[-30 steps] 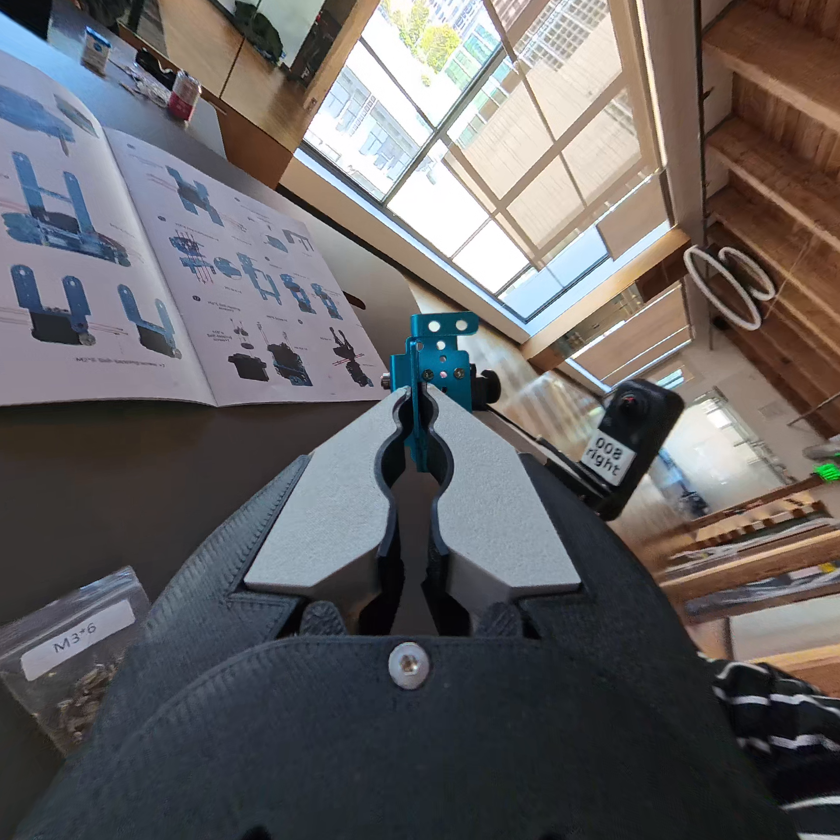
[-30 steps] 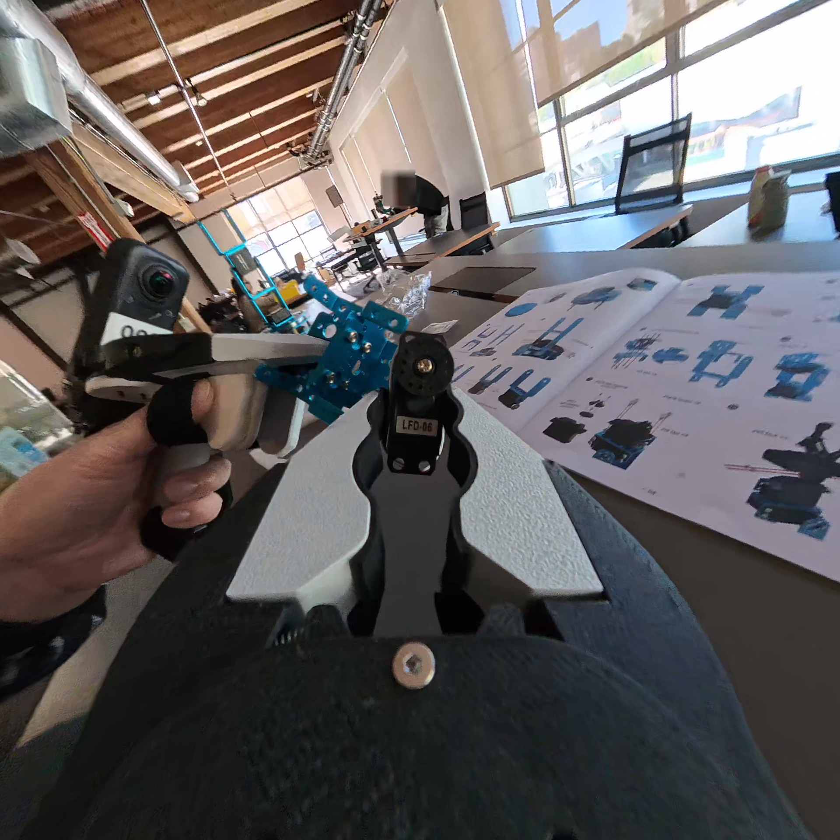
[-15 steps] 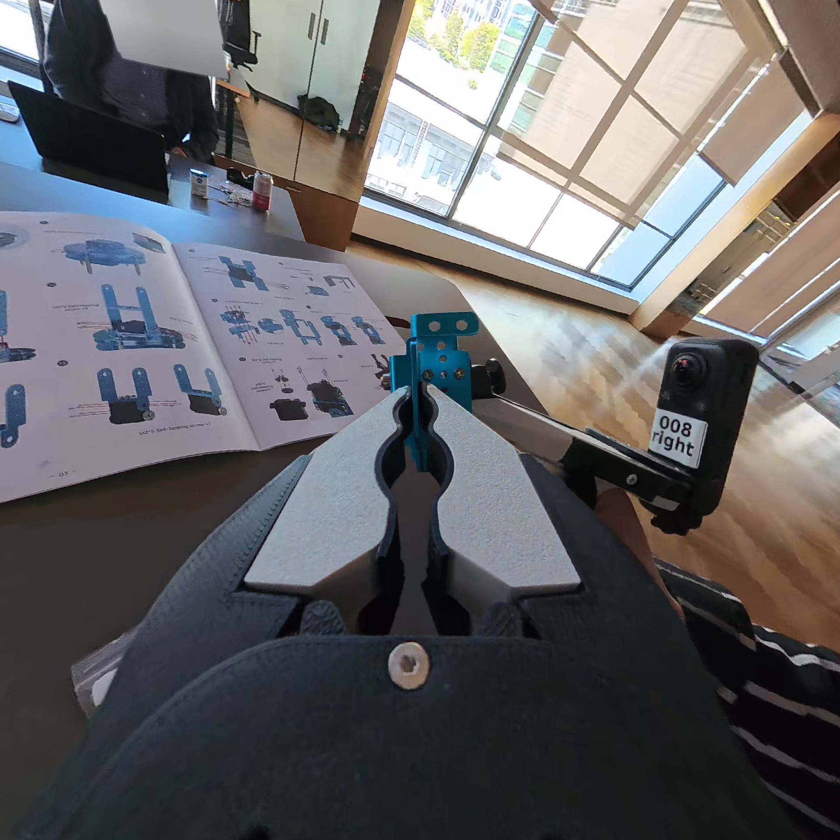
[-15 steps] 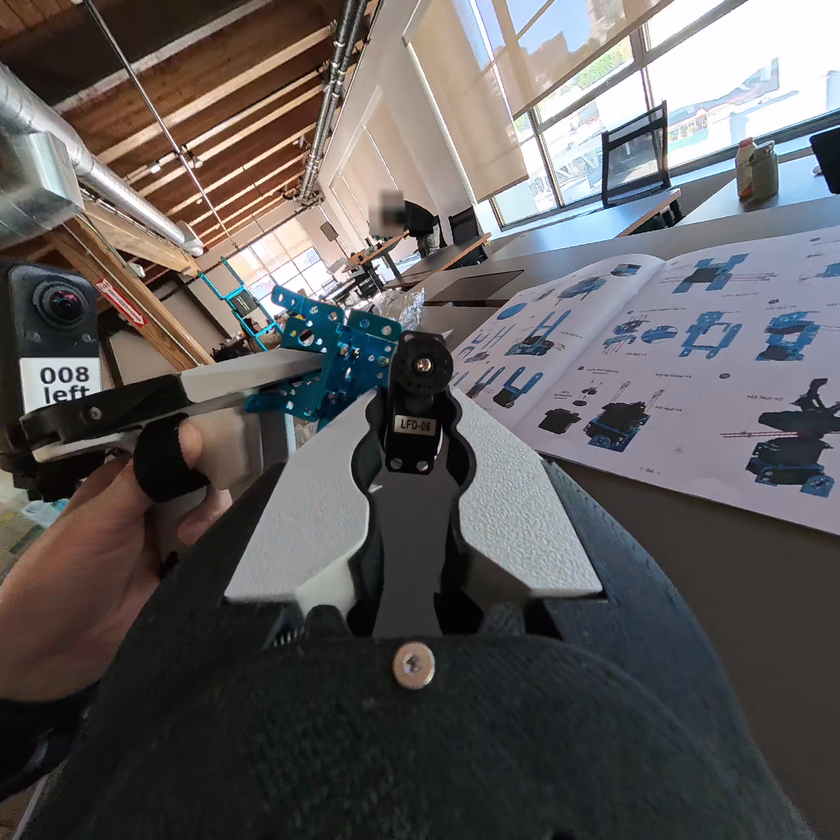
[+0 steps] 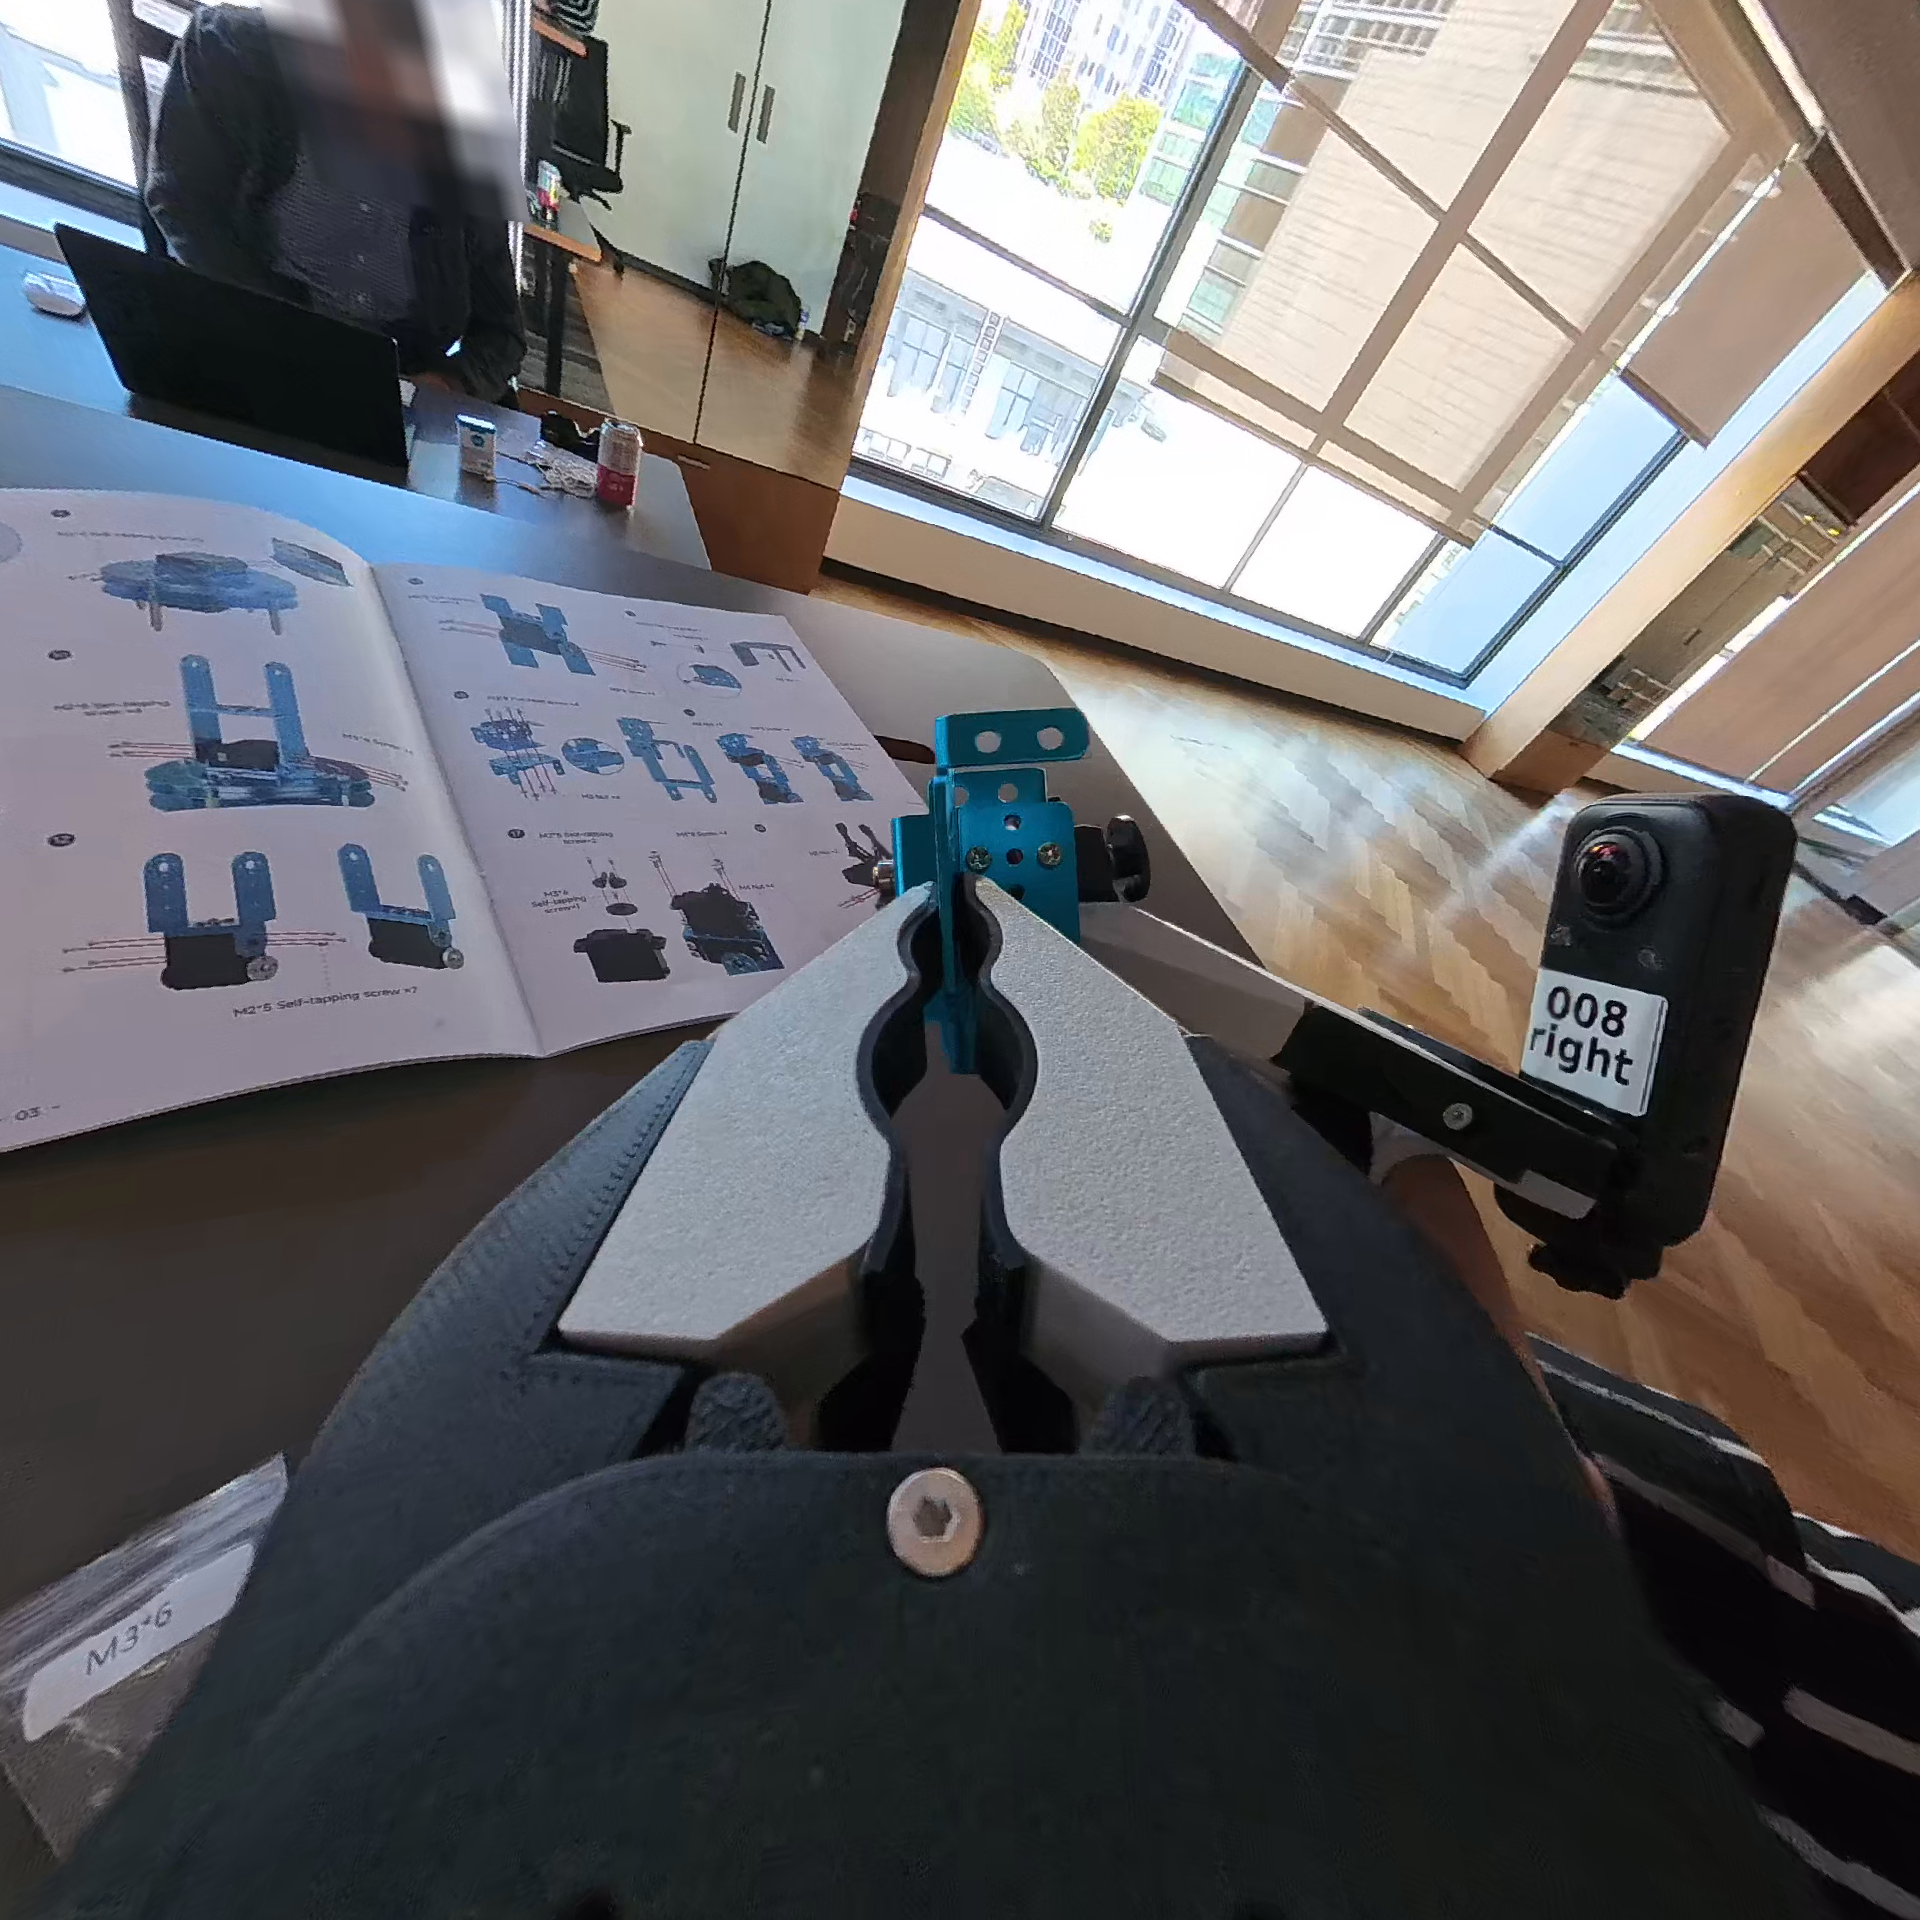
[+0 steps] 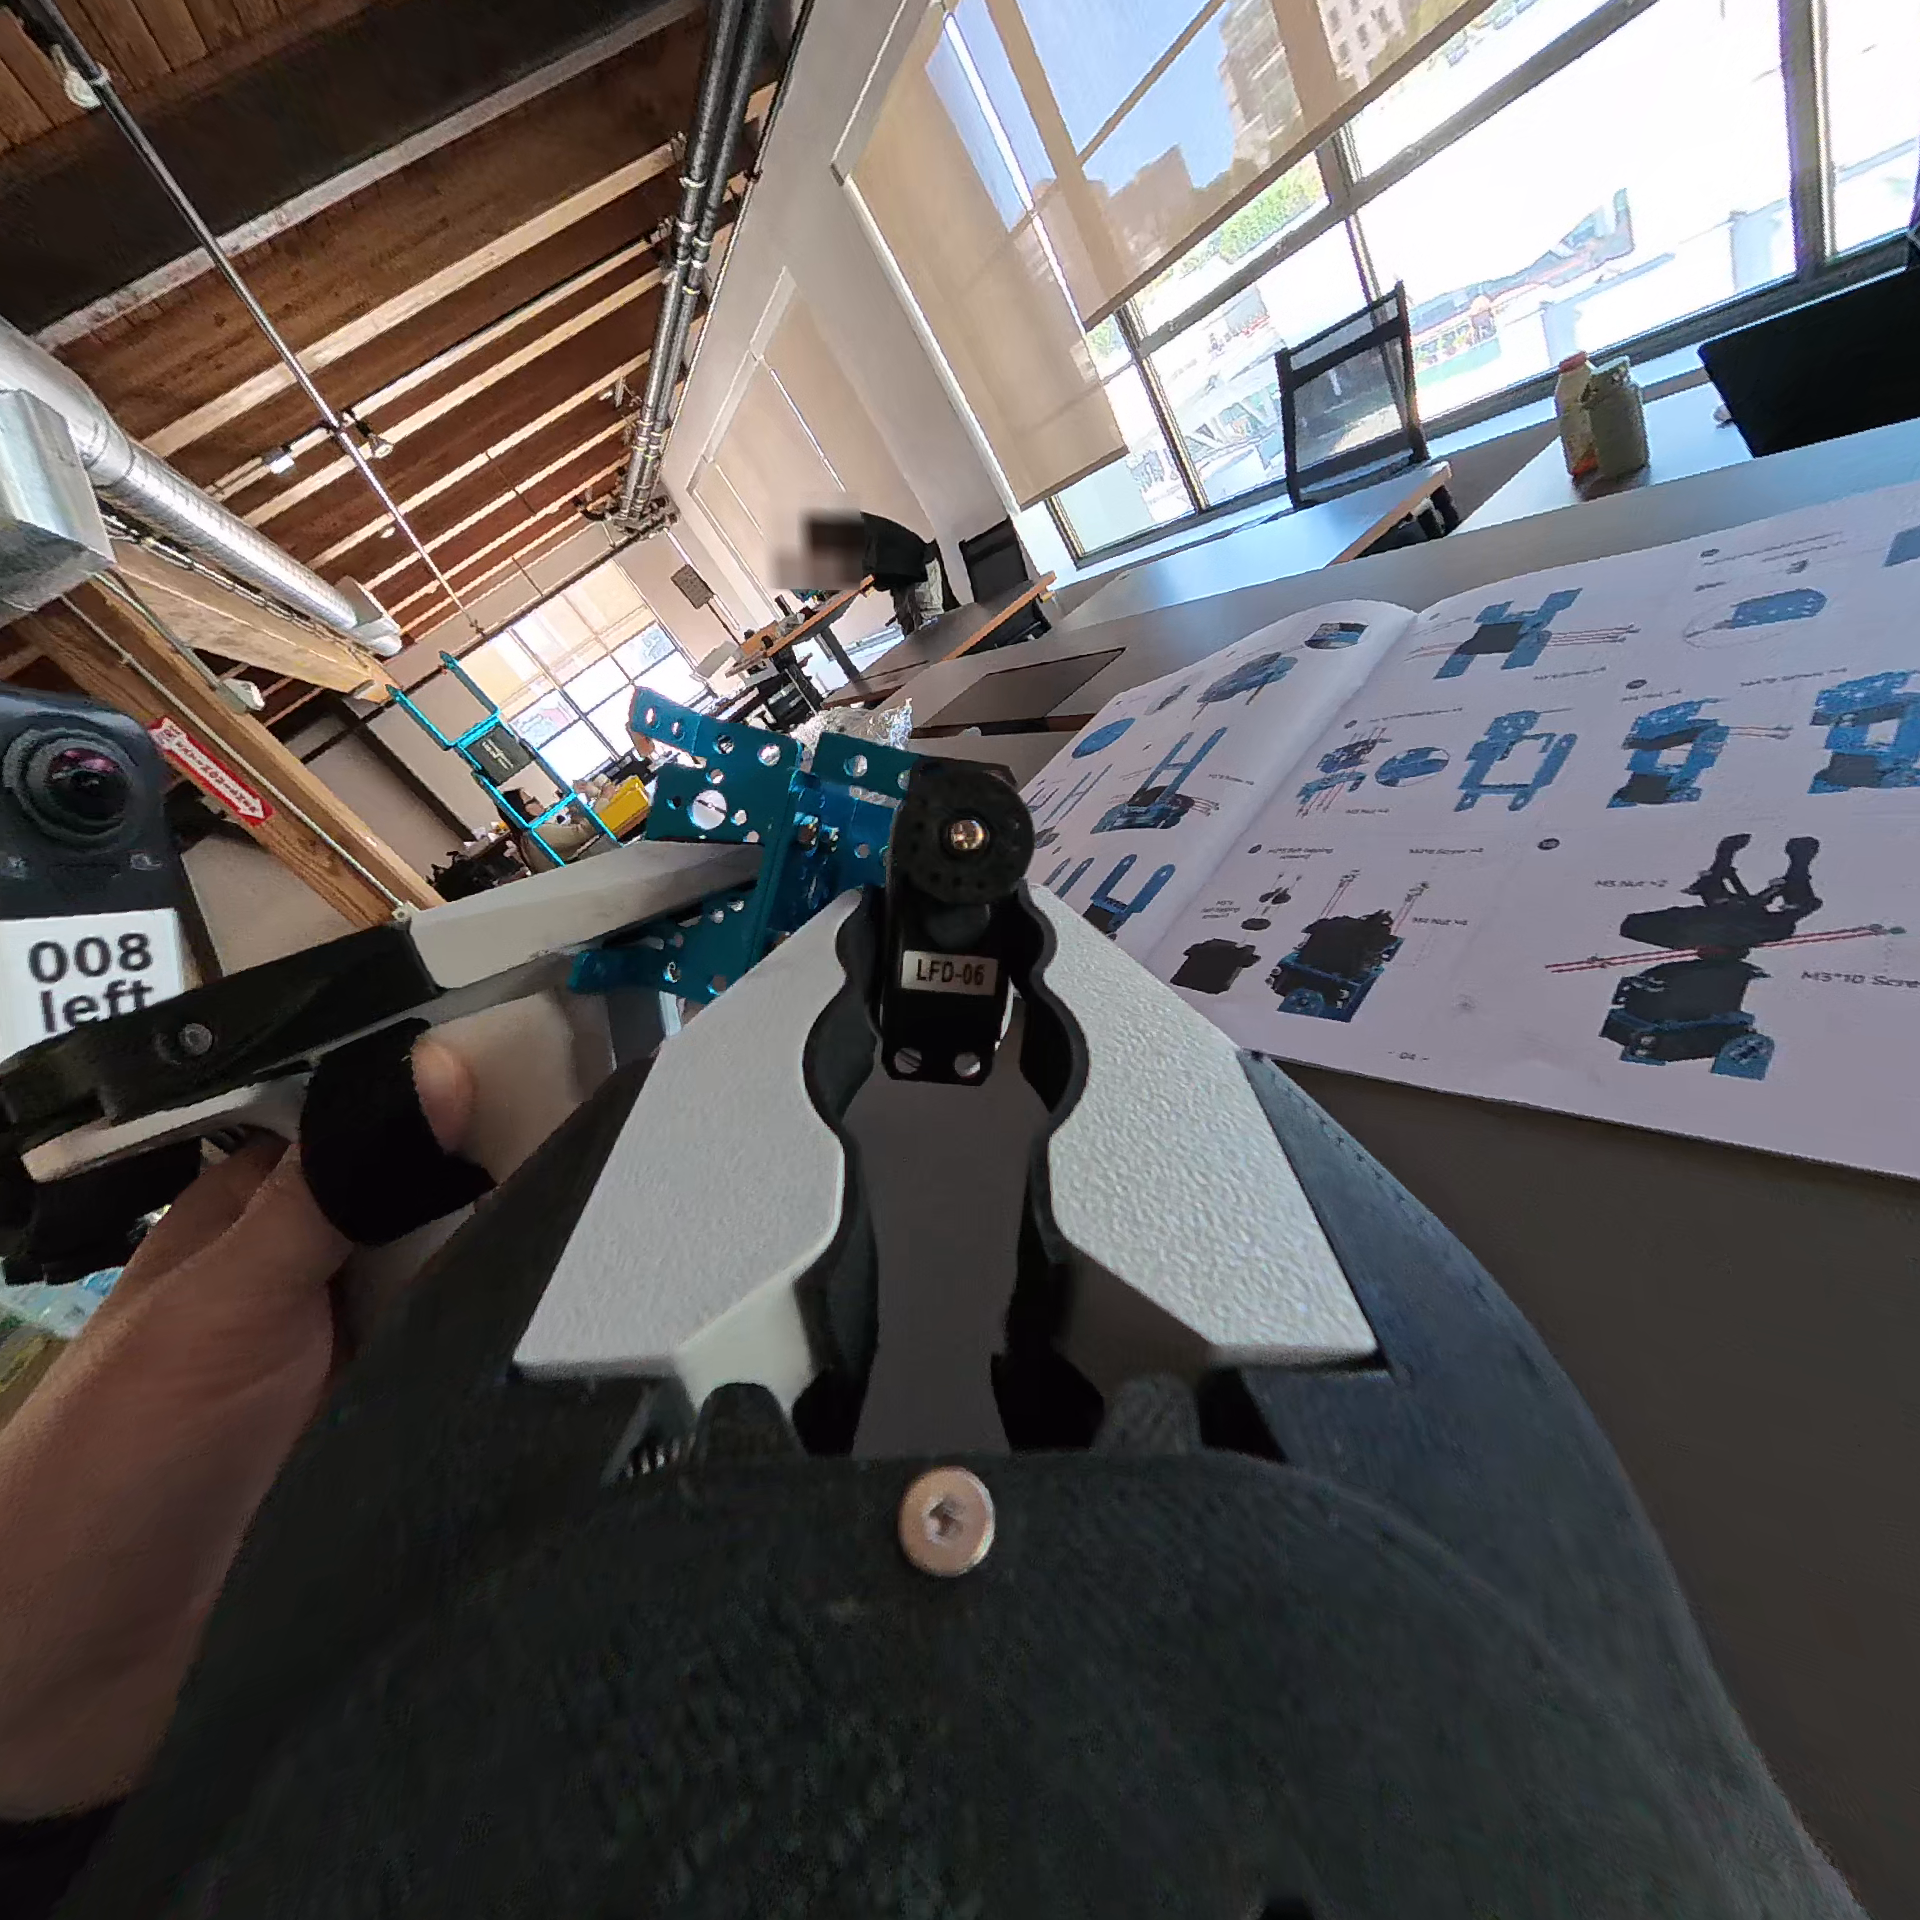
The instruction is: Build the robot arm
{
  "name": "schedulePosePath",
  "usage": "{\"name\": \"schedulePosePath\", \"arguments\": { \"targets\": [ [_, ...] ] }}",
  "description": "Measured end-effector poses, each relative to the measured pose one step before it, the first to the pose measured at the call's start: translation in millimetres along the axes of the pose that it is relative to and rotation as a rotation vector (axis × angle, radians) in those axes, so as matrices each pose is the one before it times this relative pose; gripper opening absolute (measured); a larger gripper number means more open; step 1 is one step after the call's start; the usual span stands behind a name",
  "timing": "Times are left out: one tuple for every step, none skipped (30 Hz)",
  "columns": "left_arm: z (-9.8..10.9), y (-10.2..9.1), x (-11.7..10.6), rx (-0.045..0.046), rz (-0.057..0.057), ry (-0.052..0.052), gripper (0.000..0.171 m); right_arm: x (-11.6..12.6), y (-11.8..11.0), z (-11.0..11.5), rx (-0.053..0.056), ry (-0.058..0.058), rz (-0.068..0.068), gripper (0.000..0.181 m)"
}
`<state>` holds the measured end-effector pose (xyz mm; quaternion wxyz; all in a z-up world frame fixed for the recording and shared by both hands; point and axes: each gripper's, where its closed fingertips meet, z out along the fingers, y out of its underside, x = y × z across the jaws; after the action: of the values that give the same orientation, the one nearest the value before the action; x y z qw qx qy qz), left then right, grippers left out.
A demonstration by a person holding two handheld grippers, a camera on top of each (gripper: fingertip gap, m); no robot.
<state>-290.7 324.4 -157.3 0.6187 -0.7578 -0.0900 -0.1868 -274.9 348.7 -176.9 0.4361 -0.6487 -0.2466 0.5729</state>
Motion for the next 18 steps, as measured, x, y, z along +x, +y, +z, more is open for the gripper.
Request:
{"name": "schedulePosePath", "arguments": {
  "targets": [
    [0.74,0.21,0.45,0.00431,0.0064,-0.0047,0.0,1.35,-0.26,-0.34,0.0024,0.0076,0.0044,0.023],
    [0.94,0.19,0.58,0.00557,0.004,-0.0044,0.0,1.6,-0.14,-0.26,0.0027,0.01,0.0048,0.023],
    [1.23,0.78,0.73,0.00375,0.0063,-0.0054,0.0,1.77,-0.24,-0.49,0.0043,0.0117,0.0055,0.023],
    [1.47,1.2,0.44,0.00093,0.0108,-0.0093,0.0,2.38,-0.01,-0.62,0.0029,0.0152,0.0027,0.023],
    [1.63,1.45,0.41,-0.00019,0.0143,-0.0112,0.0,2.39,0.43,-0.38,-0.0014,0.0159,-0.0024,0.023],
    [1.34,1.15,0.41,0.00078,0.0142,-0.0122,0.0,2.31,0.42,-0.35,-0.0032,0.0158,-0.0064,0.023],
    [1.24,0.99,0.91,0.00134,0.0141,-0.0099,0.0,2.04,-0.37,-0.6,0.0024,0.0157,-0.0076,0.023],
    [1.2,0.6,1.14,0.00202,0.0143,-0.0074,0.0,1.56,-0.79,-0.79,0.0054,0.0132,-0.0085,0.023],
    [0.83,0.24,1.11,0.00124,0.0157,-0.006,0.0,1.22,-0.54,-0.48,0.0021,0.0094,-0.0039,0.022],
    [0.66,0.1,0.75,-0.0009,0.0143,-0.0049,0.0,0.81,-0.09,-0.28,0.0011,0.0027,0.006,0.022],
    [0.5,0.22,0.32,-0.0023,0.009,-0.0041,0.0,0.4,0.51,0.12,-0.002,-0.0041,0.0155,0.022],
    [0.27,0.3,-0.14,-0.00318,0.0011,-0.0019,0.0,0.27,0.72,0.21,-0.0021,-0.0047,0.0139,0.022],
    [0.25,0.37,-0.36,-0.00196,-0.0055,0.001,0.0,0.16,0.2,0.15,-0.0006,0.0007,-0.0012,0.022],
    [-0.16,0.09,-0.71,0.00003,-0.0109,0.0036,0.0,-0.65,0.18,0.34,-0.0028,0.0005,-0.014,0.022],
    [-0.46,0.17,-1.05,-0.0017,-0.0139,0.0061,0.0,-0.9,0.55,0.45,-0.0072,-0.0022,-0.0133,0.022],
    [-1.09,0.34,-1.51,-0.00689,-0.0141,0.0081,0.0,-1.01,0.7,0.34,-0.0096,-0.0067,-0.0062,0.023],
    [-2.04,-0.07,-2.91,-0.00773,-0.0106,0.0047,0.0,-0.01,1.66,0.62,-0.0129,-0.0023,0.0004,0.023],
    [-3.09,-0.66,-4.48,-0.0061,-0.0086,-0.0006,0.0,1.13,2.86,0.84,-0.0195,0.0028,0.0034,0.023]
  ]
}}
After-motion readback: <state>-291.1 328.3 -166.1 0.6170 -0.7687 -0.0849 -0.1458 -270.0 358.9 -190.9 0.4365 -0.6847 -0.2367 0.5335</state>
